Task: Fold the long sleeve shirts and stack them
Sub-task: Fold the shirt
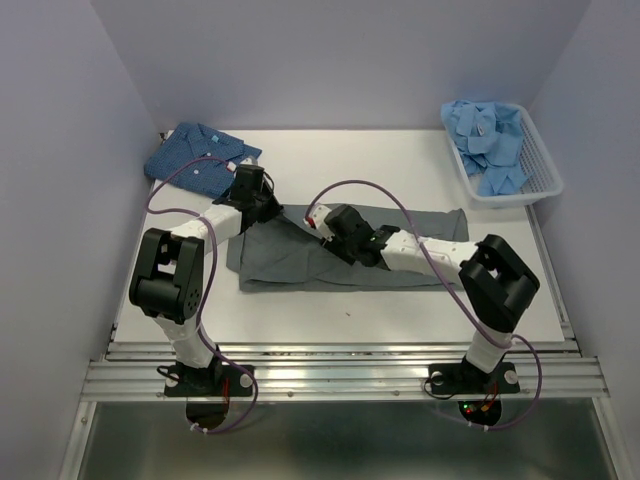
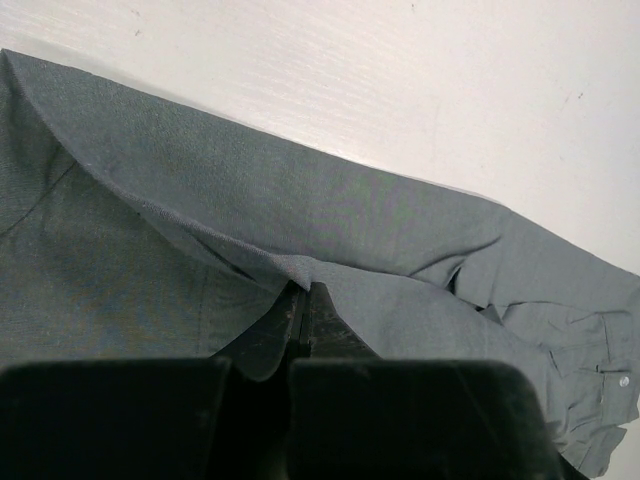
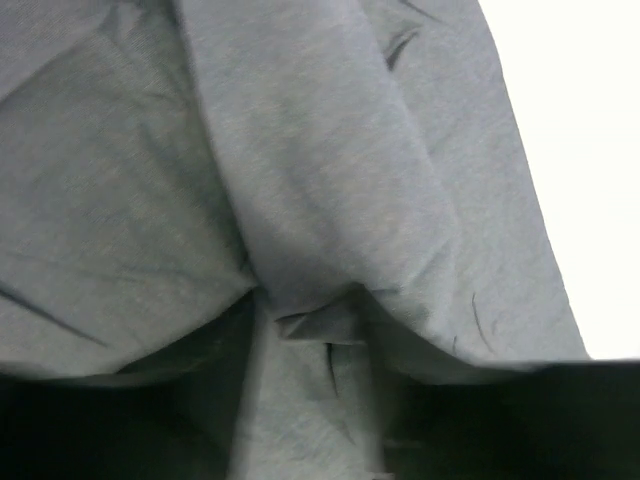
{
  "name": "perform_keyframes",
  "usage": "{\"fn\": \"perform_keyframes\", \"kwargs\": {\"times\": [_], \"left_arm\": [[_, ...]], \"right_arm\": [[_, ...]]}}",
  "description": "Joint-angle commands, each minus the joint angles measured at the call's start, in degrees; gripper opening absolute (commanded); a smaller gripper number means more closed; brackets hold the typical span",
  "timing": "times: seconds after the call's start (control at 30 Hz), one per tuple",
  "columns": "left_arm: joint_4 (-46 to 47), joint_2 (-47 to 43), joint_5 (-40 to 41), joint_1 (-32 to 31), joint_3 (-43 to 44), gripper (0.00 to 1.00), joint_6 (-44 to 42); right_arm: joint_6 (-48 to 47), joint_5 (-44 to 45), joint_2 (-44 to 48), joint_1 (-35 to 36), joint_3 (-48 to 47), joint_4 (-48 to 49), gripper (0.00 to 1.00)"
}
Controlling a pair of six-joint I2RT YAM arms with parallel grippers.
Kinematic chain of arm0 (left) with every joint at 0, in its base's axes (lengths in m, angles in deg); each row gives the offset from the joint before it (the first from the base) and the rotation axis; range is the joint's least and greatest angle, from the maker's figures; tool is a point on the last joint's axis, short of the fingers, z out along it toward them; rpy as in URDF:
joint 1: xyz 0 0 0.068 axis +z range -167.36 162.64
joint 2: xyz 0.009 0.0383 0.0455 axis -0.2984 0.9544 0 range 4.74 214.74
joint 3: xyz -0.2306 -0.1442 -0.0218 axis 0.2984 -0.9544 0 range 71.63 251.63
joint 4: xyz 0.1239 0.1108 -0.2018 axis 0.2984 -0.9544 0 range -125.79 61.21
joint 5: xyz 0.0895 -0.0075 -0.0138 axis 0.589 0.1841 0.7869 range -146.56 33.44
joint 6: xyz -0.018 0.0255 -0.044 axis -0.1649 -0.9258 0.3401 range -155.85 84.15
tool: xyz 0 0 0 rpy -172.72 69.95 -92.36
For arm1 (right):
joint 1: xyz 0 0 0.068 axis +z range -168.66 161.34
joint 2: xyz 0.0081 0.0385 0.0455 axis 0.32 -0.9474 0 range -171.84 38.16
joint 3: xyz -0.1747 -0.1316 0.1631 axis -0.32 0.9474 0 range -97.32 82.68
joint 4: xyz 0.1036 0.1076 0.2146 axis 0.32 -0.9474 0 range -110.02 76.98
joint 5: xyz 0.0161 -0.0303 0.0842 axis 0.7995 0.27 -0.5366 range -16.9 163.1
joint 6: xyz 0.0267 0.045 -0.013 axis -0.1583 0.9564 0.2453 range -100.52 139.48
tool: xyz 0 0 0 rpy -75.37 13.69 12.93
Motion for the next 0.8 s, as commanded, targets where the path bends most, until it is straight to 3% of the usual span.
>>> {"fn": "perform_keyframes", "kwargs": {"times": [0.0,0.1,0.23,0.43,0.67,0.77], "left_arm": [[0.33,-0.61,-0.06,-0.03,1.61,0.00,-0.84],[0.33,-0.52,0.12,0.06,1.70,0.00,-0.93],[0.51,0.01,0.03,0.06,1.96,0.00,-0.84],[1.13,0.53,-0.67,0.06,3.36,0.00,-0.84],[1.21,2.20,-1.46,0.06,8.64,0.00,-1.46],[1.30,2.47,-2.25,-0.03,10.04,0.00,-1.54]], "right_arm": [[-0.11,4.95,-0.89,0.07,-0.54,6.10,0.38],[0.16,9.87,-0.81,0.07,-0.10,8.91,0.15],[-1.33,11.82,-0.37,0.07,-0.01,10.24,0.02],[-5.02,14.27,-0.55,-0.45,-0.01,11.91,0.01],[-15.82,20.42,-0.46,-7.48,-5.09,13.23,0.01],[-22.22,19.91,1.47,-8.54,-7.12,18.66,0.01]]}}
